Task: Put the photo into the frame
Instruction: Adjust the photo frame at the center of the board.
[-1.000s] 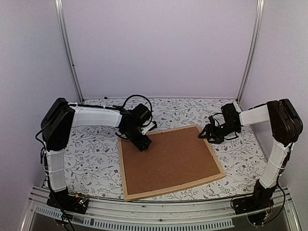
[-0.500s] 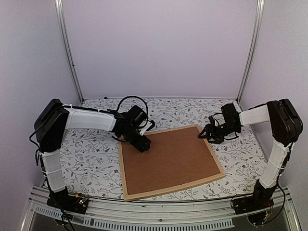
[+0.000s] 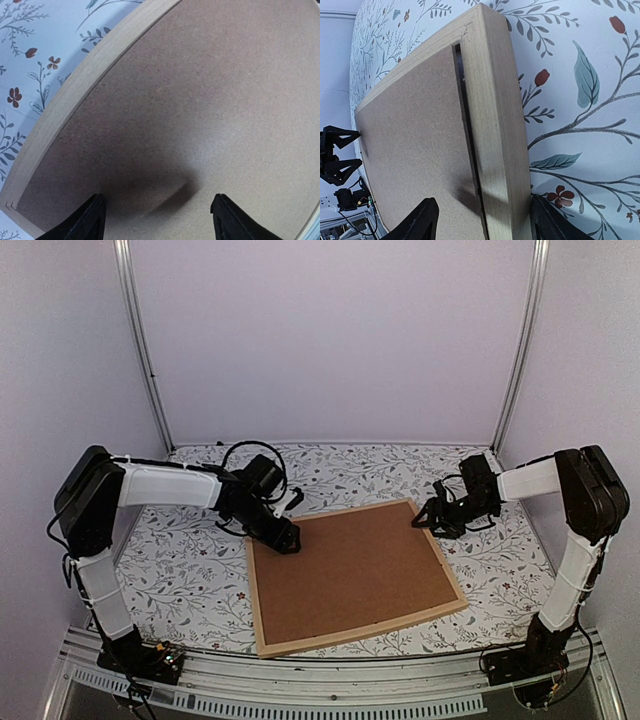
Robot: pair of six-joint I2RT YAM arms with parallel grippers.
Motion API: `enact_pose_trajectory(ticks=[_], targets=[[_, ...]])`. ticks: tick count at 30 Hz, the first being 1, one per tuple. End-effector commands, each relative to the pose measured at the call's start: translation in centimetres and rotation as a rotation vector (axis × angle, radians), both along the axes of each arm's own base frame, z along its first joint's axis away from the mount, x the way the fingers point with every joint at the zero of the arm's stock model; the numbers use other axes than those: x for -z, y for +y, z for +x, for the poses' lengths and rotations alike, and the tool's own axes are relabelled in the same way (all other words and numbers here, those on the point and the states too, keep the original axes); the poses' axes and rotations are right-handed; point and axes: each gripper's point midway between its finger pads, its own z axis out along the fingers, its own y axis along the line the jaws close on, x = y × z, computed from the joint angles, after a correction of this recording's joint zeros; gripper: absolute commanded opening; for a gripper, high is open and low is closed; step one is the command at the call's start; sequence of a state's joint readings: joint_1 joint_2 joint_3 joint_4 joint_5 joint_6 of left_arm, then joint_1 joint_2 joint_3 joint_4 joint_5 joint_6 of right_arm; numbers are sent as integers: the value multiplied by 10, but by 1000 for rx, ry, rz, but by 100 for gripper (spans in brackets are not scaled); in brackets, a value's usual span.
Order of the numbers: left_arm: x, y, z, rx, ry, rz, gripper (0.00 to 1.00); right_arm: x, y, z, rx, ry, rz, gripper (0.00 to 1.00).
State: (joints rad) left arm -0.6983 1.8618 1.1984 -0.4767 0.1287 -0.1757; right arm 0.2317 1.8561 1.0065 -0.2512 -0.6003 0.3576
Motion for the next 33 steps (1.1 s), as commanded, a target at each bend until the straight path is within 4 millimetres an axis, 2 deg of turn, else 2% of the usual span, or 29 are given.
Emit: enact_pose_trajectory(ticks=[1,6,11,22,25,33], targets=[[25,33,-14,-86,110,81,76,29,-5,-20,-3,79,-70,66],[38,38,-18,-104,148,95,76,31,-6,-21,-1,85,-72,65],[51,43,-31,-113,210,109,76,34,-7,-22,-1,92,-79,65],[73,51,-67,-97,366,160,74,52,-16,-27,21,113,-136,62],[88,60,-86,-75,408,262,73,58,-14,-29,10,116,-169,62],[102,66,-118,-32,454,387,71,63,-14,-27,6,111,-206,61]])
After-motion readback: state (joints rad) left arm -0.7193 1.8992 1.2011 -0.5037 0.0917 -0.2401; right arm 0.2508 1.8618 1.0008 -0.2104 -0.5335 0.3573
